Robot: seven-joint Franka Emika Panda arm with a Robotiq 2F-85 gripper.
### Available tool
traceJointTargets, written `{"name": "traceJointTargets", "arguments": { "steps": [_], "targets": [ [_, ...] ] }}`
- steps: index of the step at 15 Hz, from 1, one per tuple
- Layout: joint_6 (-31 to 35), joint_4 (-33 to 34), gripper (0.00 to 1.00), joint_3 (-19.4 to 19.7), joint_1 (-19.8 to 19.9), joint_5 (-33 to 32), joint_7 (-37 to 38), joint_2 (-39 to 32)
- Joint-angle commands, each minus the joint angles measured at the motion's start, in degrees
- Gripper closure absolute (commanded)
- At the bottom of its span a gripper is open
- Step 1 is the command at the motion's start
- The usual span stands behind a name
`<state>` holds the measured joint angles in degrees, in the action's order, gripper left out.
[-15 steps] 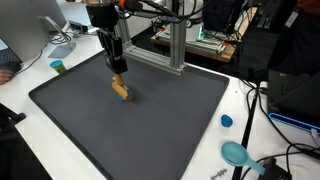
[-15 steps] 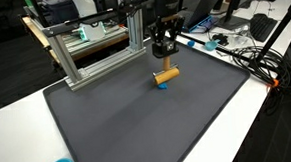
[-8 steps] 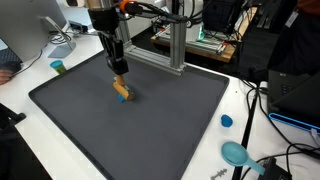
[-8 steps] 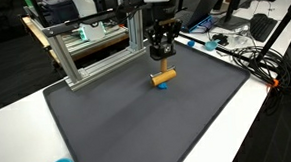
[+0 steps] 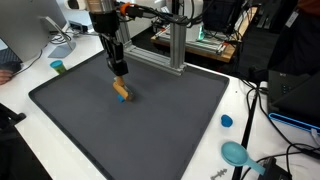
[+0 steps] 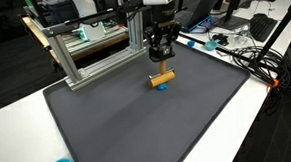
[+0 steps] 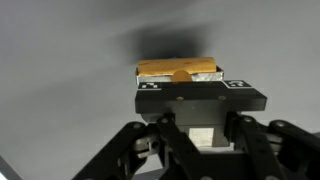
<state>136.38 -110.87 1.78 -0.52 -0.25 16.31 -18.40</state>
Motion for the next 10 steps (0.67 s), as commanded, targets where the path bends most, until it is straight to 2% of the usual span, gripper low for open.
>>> {"name": "traceJointTargets", "arguments": {
  "steps": [1, 10],
  "targets": [
    [1.22, -0.26, 0.78, 1.38, -1.99, -3.17, 3.02, -0.89],
    [3.07, 0.11, 0.78, 1.66, -3.42, -4.48, 7.29, -3.42]
  ]
}}
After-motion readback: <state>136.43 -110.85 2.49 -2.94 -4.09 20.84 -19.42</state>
